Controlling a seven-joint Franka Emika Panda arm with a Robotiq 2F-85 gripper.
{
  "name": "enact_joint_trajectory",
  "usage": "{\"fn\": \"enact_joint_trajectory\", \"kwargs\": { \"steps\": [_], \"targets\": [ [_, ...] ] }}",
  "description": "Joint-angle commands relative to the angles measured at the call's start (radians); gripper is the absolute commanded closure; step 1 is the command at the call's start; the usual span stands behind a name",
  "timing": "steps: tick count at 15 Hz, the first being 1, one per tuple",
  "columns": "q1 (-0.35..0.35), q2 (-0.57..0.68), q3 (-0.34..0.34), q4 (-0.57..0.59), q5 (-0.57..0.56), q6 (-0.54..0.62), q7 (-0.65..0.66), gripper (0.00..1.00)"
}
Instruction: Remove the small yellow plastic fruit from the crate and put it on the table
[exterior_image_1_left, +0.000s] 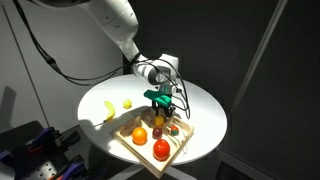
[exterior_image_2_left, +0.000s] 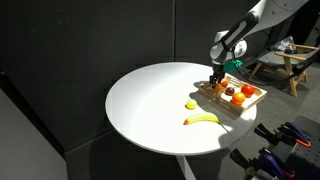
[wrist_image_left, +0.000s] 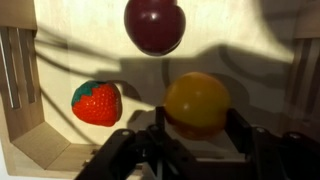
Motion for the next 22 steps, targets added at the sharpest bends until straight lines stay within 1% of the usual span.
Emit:
{"fn": "enact_joint_trajectory", "kwargs": {
  "steps": [1,7,12,15,22],
  "targets": [
    [-0.011,-0.045,0.008,0.012,-0.017,-0.065,0.001,0.63],
    [0.0,-0.121,0.008,0.001,-0.023,-0.149,0.0,0.63],
    [0.009,-0.194,0.045,-0.016,-0.019,-0.146,-0.052,0.63],
    [0.026,-0.222,0.072,-0.026,-0.02,-0.141,-0.085,0.63],
    [0.072,-0.227,0.116,-0.046,-0.027,-0.133,-0.144,0.63]
  ]
}}
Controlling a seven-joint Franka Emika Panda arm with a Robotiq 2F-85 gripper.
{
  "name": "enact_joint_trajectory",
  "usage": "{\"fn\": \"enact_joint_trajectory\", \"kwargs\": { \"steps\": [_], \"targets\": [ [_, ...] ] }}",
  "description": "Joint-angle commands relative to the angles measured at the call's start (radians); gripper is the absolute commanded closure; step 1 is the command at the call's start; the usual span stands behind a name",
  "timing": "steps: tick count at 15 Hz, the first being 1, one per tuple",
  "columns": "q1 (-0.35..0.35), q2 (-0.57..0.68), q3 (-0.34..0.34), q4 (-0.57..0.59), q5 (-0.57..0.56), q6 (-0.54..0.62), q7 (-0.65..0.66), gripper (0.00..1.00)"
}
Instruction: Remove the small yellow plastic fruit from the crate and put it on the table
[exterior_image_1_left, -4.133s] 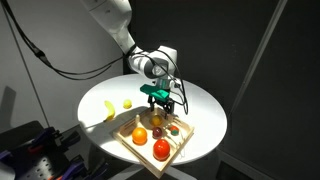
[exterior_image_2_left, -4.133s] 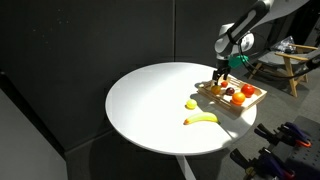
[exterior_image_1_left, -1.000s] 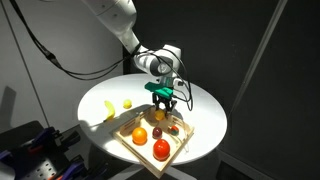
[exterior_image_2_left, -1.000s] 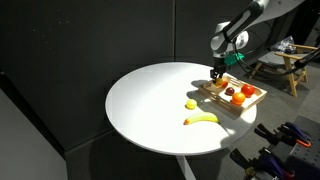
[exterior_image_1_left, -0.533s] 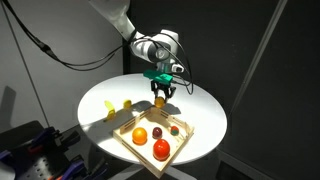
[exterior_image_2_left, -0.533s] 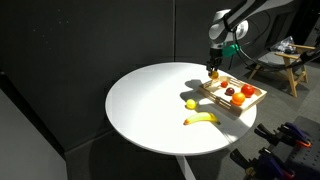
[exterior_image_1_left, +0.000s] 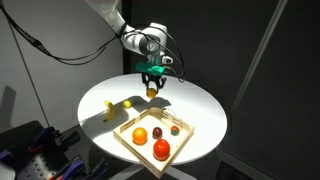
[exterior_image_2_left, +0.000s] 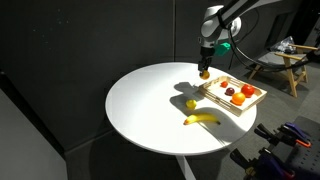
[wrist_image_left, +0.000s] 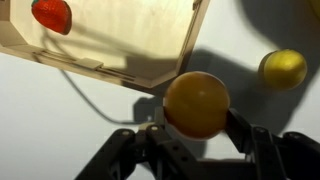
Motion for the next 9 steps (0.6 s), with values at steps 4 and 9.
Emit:
{"fn": "enact_joint_trajectory", "kwargs": {
  "steps": [4,9],
  "targets": [
    [0.024,-0.015,0.032,-0.057,-0.032,0.012,-0.066,0.63],
    [0.059,-0.018,0.024,-0.097,-0.092,0.091,-0.037,0.63]
  ]
}}
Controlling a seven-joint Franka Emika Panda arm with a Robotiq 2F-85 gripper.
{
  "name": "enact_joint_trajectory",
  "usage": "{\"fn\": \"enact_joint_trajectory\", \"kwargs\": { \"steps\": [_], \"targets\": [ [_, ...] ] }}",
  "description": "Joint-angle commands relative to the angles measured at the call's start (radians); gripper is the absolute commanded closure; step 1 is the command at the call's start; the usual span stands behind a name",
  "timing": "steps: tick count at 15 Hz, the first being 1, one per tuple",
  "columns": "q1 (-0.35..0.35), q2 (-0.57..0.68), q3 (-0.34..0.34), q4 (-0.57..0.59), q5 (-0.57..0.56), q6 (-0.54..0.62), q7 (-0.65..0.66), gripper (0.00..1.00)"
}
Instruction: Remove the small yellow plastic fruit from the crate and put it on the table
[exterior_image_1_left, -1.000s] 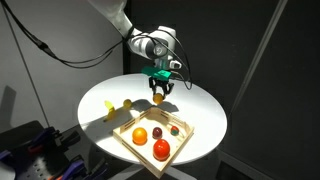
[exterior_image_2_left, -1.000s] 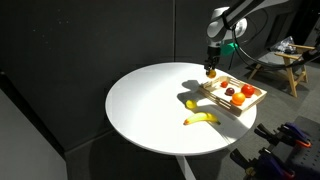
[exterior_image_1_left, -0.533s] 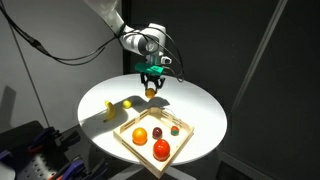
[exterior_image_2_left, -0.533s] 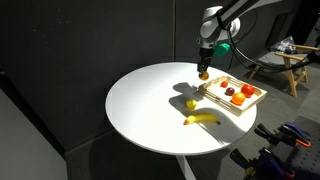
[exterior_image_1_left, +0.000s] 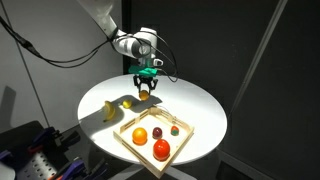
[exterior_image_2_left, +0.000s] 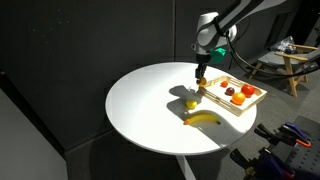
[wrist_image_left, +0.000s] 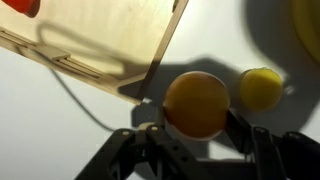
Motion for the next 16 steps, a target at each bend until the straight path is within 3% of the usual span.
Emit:
{"fn": "enact_joint_trajectory", "kwargs": {
  "steps": [1,8,16],
  "targets": [
    [0.02,-0.019,-0.005,-0.045,-0.053,0.072,0.011,0.63],
    [0.032,-0.009,-0.006,-0.071,-0.05,0.108,0.057,0.63],
    [0.048,0.007,-0.026,-0.058,-0.042,0.103,0.222,0.63]
  ]
}}
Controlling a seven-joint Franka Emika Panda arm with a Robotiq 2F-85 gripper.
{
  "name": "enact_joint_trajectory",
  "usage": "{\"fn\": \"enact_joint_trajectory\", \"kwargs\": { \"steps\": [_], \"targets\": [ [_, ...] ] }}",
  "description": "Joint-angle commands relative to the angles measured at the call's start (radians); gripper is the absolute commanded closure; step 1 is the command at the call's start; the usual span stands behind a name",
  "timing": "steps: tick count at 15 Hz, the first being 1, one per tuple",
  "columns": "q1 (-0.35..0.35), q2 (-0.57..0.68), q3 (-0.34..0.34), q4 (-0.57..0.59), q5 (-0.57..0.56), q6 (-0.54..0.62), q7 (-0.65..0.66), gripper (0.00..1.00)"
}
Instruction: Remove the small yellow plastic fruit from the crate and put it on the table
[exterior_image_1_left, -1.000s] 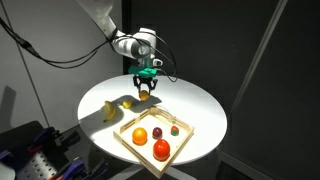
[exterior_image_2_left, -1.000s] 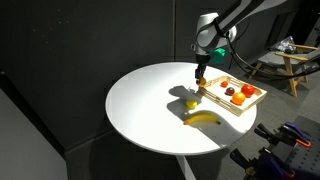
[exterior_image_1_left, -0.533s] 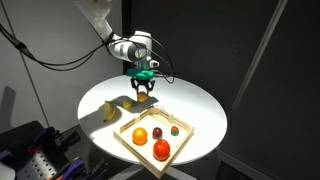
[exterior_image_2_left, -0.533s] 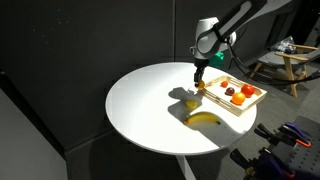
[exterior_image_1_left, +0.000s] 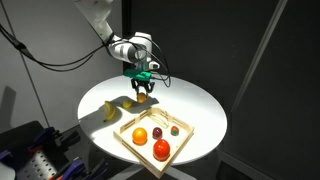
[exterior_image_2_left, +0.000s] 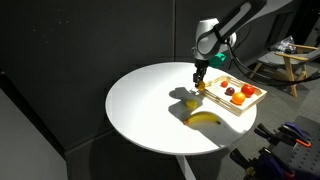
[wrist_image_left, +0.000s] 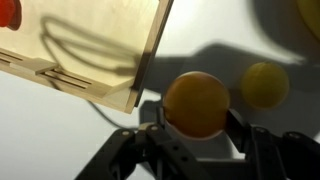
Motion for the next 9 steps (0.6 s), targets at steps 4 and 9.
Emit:
{"fn": "enact_joint_trajectory", "kwargs": {
  "steps": [4,9],
  "targets": [
    [0.035,0.002,-0.039,0.005,-0.007,-0.001,0.151,0.63],
    [0.026,0.004,-0.032,0.001,0.003,-0.002,0.149,0.38]
  ]
}}
